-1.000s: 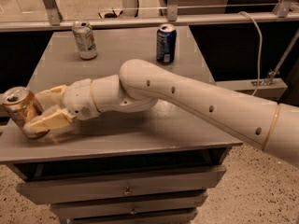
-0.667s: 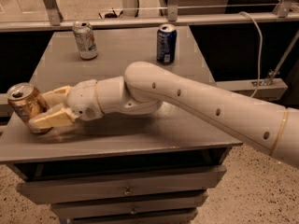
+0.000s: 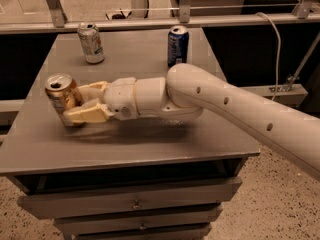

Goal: Move orange can near 7up can

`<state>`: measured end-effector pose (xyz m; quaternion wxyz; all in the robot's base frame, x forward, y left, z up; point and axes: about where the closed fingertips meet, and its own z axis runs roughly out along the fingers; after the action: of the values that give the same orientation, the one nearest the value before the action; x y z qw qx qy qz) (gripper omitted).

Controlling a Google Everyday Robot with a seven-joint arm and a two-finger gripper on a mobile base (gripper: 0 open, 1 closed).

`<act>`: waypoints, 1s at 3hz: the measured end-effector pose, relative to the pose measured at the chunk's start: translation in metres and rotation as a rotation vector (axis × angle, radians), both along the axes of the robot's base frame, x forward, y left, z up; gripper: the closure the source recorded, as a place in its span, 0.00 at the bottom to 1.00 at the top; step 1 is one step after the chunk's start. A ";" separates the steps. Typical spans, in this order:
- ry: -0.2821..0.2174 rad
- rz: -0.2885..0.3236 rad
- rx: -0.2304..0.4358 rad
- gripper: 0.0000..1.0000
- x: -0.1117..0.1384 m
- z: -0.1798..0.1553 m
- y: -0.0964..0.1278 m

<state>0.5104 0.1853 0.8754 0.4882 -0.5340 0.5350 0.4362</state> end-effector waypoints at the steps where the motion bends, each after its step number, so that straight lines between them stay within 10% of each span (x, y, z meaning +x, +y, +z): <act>1: -0.017 -0.155 0.013 1.00 0.046 0.014 -0.076; 3: -0.015 -0.397 -0.007 1.00 0.166 0.048 -0.137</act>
Offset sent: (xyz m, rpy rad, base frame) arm 0.1714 -0.1855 0.0550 0.0166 -0.0421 -0.4557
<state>0.6759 0.0481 0.9236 0.5667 -0.4228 0.6278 0.3255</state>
